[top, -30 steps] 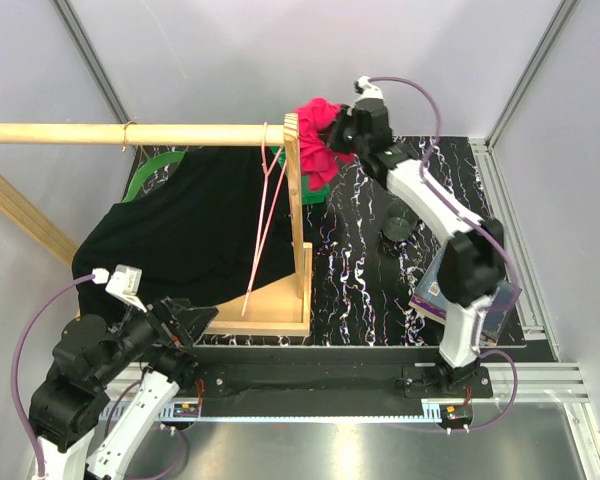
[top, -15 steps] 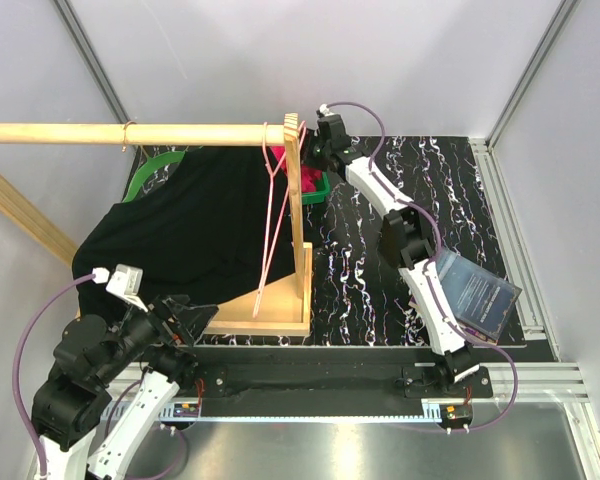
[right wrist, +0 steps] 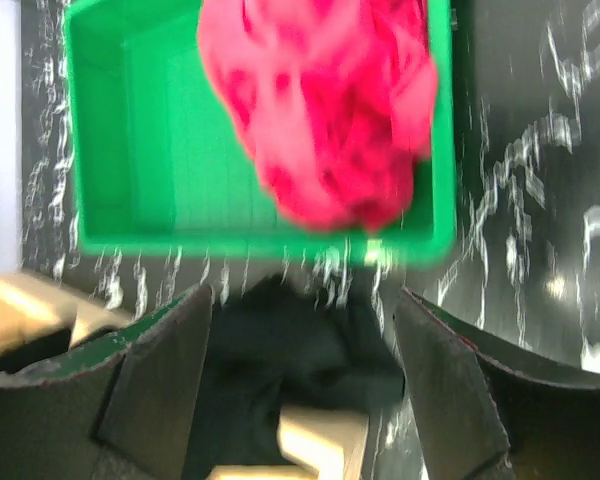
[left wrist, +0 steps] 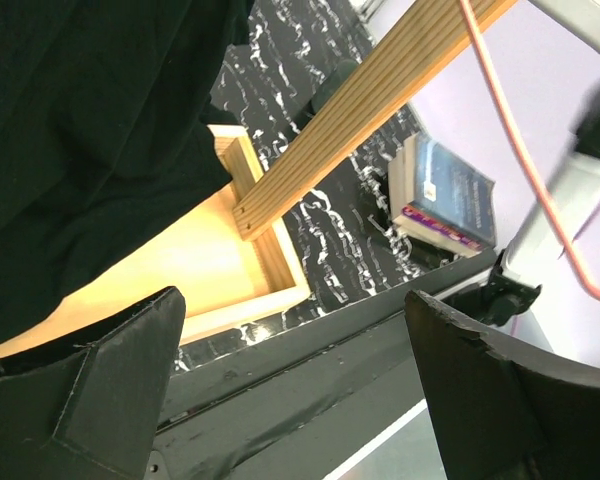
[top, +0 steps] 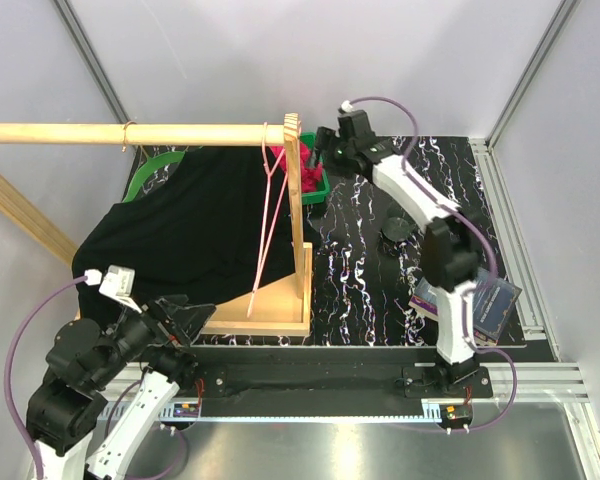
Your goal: Remove the t-shirt from the hanger
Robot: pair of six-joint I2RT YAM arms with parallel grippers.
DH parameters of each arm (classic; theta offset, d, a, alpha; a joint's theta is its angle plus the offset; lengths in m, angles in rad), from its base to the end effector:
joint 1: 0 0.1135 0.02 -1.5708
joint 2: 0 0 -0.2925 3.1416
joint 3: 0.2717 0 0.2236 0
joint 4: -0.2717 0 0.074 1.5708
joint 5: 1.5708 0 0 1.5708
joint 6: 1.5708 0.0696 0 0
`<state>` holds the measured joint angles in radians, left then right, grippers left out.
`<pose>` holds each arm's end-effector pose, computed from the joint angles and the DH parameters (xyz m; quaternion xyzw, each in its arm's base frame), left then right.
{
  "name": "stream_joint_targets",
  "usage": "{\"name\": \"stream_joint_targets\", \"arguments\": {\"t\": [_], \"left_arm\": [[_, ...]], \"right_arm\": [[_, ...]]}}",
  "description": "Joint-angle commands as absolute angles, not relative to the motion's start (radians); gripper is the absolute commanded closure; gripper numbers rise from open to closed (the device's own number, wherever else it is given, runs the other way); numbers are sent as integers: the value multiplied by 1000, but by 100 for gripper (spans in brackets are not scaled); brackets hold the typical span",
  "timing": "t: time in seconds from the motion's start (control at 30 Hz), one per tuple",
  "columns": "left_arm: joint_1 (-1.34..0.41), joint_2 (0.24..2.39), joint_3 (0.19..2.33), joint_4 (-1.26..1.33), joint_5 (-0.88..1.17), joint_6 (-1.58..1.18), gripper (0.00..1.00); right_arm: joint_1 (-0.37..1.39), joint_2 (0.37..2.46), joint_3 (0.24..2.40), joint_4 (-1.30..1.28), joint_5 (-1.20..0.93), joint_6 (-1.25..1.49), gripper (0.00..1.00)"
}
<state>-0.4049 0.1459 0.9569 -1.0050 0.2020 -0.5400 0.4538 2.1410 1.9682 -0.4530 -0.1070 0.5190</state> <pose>-0.0285 -0.0030 0.3261 0.0121 0.7709 -0.3570 0.5274 0.4609 0.2331 0.2979 0.0047 0.8895 0.2545 0.3795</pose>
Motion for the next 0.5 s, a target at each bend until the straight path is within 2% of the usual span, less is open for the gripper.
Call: {"name": "stream_joint_targets", "arguments": {"t": [0.0,0.17,0.47], "left_arm": [[-405,135,1008,-1003,213,-577,4],[-405,141,1031,-1031,218,-597,4],[-405,216,1138,-1104,167,-525,4]], "right_arm": [[483,1873,1559,-304,-115,642,20],[564,1662,1194,-218,-92,687,20],[791,1456,824,-166,-71,750,21]]}}
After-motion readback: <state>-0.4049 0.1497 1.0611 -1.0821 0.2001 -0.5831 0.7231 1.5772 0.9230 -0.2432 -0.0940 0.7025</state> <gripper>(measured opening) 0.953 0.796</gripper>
